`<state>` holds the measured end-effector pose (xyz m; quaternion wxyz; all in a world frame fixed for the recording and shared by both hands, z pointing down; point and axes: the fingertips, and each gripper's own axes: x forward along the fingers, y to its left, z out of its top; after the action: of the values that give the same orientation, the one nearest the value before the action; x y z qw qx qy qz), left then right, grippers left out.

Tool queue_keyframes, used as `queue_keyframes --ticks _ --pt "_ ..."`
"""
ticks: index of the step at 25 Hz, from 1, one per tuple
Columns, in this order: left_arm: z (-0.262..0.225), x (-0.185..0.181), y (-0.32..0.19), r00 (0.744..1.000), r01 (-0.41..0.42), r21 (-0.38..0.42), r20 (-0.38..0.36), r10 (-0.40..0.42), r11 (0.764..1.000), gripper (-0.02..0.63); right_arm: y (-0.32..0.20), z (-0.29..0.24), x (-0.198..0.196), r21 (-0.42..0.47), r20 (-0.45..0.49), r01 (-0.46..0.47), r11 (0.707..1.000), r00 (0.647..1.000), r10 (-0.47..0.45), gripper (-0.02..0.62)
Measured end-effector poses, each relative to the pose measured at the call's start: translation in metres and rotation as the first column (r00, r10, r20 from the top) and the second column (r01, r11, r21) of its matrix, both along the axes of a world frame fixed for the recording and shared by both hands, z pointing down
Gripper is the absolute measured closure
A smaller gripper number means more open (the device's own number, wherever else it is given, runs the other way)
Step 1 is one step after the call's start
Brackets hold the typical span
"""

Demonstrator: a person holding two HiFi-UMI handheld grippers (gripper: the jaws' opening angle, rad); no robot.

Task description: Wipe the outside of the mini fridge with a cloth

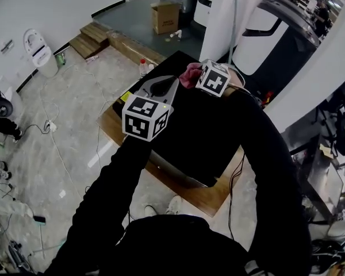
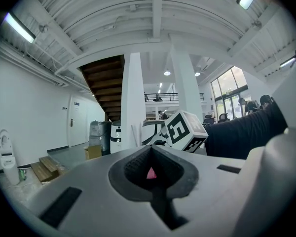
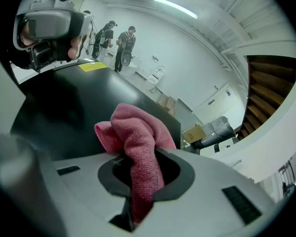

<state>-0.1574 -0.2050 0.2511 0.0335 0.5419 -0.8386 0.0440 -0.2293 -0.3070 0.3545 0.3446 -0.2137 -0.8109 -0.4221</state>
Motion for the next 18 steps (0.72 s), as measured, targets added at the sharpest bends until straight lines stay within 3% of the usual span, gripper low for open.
queue_keyframes --ticks 18 --pt "-0.001 0.087 -0.037 0.979 -0.205 0.018 -0.004 0.205 0.979 0.6 -0.076 0.003 0.167 0.017 -0.051 -0.231 0.973 0.971 0.232 0.541"
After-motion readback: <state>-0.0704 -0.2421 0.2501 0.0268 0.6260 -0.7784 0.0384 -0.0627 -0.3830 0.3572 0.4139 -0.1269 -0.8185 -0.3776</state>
